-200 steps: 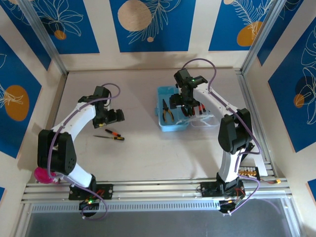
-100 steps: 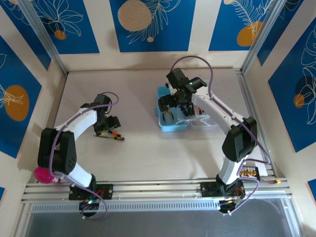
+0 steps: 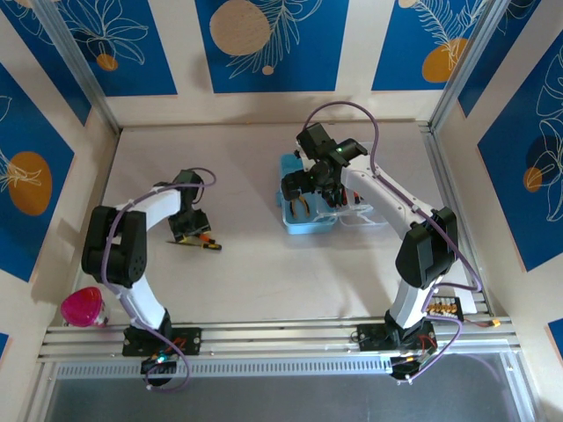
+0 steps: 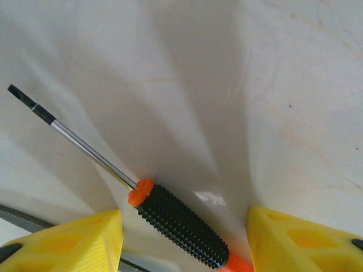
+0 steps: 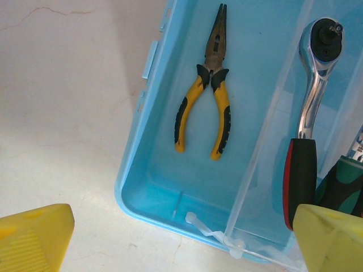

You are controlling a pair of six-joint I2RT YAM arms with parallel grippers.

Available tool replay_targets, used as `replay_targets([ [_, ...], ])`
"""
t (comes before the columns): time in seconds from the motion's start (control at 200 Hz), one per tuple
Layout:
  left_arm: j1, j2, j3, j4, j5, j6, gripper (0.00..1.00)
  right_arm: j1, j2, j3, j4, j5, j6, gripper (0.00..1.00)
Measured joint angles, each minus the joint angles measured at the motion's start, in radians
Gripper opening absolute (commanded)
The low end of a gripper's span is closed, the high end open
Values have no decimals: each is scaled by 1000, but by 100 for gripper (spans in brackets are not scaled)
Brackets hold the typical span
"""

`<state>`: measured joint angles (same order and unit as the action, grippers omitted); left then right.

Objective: Pack the tool kit

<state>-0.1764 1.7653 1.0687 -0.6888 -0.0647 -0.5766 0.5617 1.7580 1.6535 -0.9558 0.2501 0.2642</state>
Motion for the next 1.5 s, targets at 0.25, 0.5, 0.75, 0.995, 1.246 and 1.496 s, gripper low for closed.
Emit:
replay_targets([
  [0.25,3,44,55,-16,10,29,29,-3,-2,-10,-3,1,3,99],
  [0.5,5,52,68,-9,29,39,7,-9,-4,-29,-11,1,7,99],
  [0.75,8,48,69,-11,45,60,0,-9,-19,-31,-16,1,7,99],
  [0.995,7,32,90,39,183,71,0,-14,-45,-33,-14,-42,18,99],
  [1.246,-47,-118,156,187,516,46,0,-15,-140,-80,78,-224,58,99],
  [1.496,-201,-154,273,393,758,-75,0,-14,-167,-116,198,-368,114,95],
])
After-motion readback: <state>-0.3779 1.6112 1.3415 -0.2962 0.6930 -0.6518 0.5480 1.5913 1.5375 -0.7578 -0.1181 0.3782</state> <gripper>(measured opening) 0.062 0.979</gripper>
